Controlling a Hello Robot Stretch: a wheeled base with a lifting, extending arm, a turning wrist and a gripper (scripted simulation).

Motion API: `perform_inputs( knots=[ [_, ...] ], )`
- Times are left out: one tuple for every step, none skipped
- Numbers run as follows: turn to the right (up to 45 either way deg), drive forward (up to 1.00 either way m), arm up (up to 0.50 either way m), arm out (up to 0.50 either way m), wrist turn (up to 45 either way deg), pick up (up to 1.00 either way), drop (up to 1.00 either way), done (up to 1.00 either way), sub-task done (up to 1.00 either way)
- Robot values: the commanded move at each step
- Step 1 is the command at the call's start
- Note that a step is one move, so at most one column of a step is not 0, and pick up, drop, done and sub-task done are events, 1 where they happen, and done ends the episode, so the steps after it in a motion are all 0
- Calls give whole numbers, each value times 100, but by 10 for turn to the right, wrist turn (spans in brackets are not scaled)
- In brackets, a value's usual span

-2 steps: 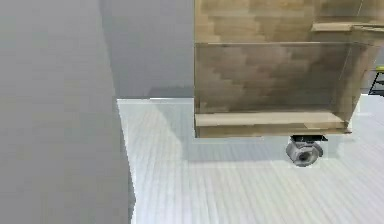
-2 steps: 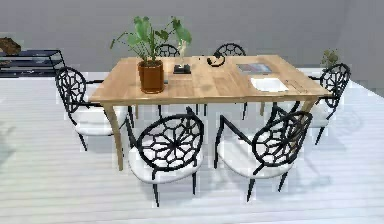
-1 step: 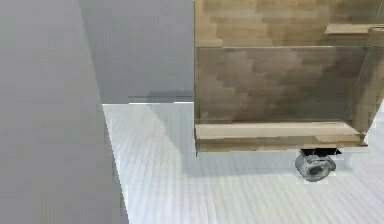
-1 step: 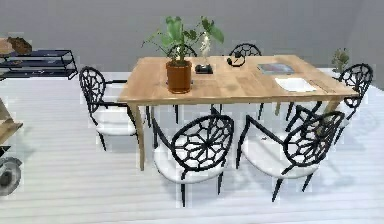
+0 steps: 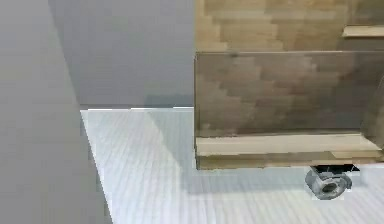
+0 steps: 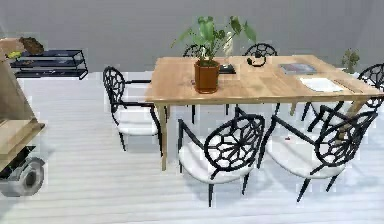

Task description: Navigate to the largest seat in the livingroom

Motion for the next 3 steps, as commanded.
perform_inputs(
  knots=[
    [450,0,0,0,0,0,0,0,0],
    [450,0,0,0,0,0,0,0,0],
    [120,0,0,0,0,0,0,0,0]
  ],
)
